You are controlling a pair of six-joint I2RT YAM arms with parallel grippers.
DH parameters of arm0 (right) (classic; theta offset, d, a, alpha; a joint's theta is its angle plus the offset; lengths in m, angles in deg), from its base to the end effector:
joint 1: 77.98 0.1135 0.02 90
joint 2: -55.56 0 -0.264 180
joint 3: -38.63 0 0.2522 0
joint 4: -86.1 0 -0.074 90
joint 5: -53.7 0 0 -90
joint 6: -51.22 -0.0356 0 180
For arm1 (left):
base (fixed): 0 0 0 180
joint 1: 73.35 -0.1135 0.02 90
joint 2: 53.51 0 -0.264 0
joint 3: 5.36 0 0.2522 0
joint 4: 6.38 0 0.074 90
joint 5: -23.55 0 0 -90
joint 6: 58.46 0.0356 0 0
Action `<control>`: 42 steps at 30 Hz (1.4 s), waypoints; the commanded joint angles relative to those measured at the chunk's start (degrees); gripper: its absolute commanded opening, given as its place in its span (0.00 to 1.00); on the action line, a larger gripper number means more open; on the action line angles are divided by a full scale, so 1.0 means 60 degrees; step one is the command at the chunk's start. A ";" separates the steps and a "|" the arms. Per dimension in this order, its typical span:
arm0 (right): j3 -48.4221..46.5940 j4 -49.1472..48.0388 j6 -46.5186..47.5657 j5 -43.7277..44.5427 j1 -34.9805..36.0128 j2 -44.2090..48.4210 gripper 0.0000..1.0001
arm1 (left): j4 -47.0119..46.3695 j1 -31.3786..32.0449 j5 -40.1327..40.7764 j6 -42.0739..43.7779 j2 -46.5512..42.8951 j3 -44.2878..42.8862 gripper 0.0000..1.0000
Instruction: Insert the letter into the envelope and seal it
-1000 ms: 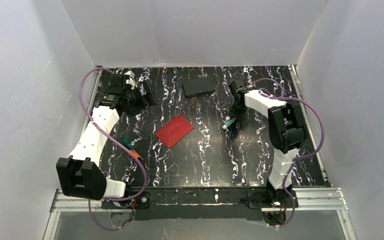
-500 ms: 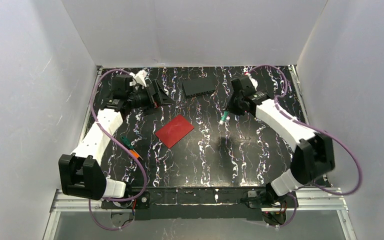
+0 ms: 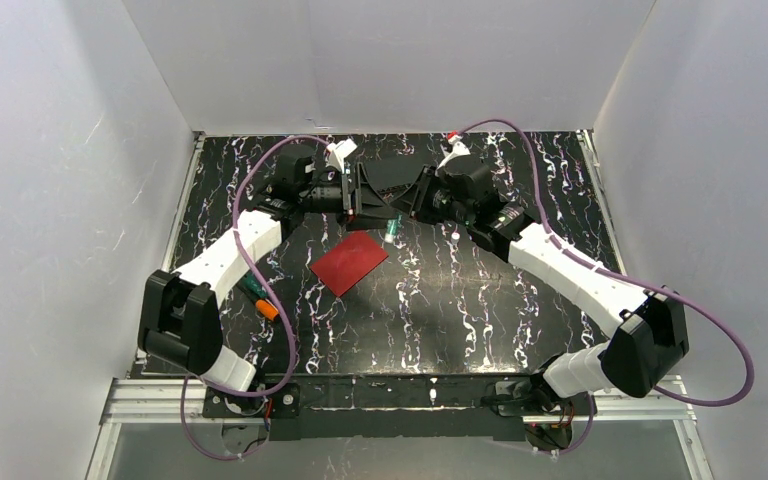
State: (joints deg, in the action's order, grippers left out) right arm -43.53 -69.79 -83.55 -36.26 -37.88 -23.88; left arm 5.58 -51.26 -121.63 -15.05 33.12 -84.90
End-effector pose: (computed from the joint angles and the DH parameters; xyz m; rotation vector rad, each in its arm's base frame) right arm 0.2491 0.2097 0.3450 0.0850 2.0724 0.9543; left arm 0.3077 -0.1564 0.3151 0.3042 2.1175 -1.6709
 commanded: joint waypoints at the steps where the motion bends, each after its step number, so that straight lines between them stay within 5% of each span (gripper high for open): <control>1: -0.0344 -0.1199 -0.0064 -0.0401 0.0142 0.0175 0.13 | -0.0344 0.0067 -0.0973 0.0050 -0.0455 -0.0345 0.70; 13: -0.0346 -0.2010 -0.0664 -0.0838 0.0158 0.0159 0.14 | -0.0212 0.0228 -0.1195 0.0531 -0.0590 -0.0382 0.31; 18: -0.0421 -0.1910 -0.0741 -0.0878 0.0158 0.0109 0.22 | -0.0149 0.0216 -0.0844 0.0866 -0.0667 -0.0468 0.00; 20: -0.0748 -0.1048 -0.0455 -0.0478 0.0165 0.0055 0.46 | 0.0193 0.0217 -0.0477 0.1395 -0.0744 -0.0569 0.00; 23: -0.1610 0.0857 0.0534 0.0104 0.0187 -0.0298 0.59 | 0.1574 0.0227 0.0266 0.3500 -0.0955 -0.0809 0.00; 33: -0.3186 0.2287 0.0150 0.0452 0.0835 -0.1358 0.65 | 0.3287 0.0216 0.1796 0.7087 -0.1270 -0.1075 0.00; 42: -0.2772 0.1258 -0.0257 -0.0392 0.0847 -0.1190 0.66 | 0.3814 0.0227 0.2151 0.7599 -0.1060 -0.1484 0.00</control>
State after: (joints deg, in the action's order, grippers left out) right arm -59.97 -59.43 -84.01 -35.76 -33.21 -32.06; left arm 26.47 -50.02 -109.74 27.59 27.13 -91.63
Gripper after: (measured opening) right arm 0.681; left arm 0.215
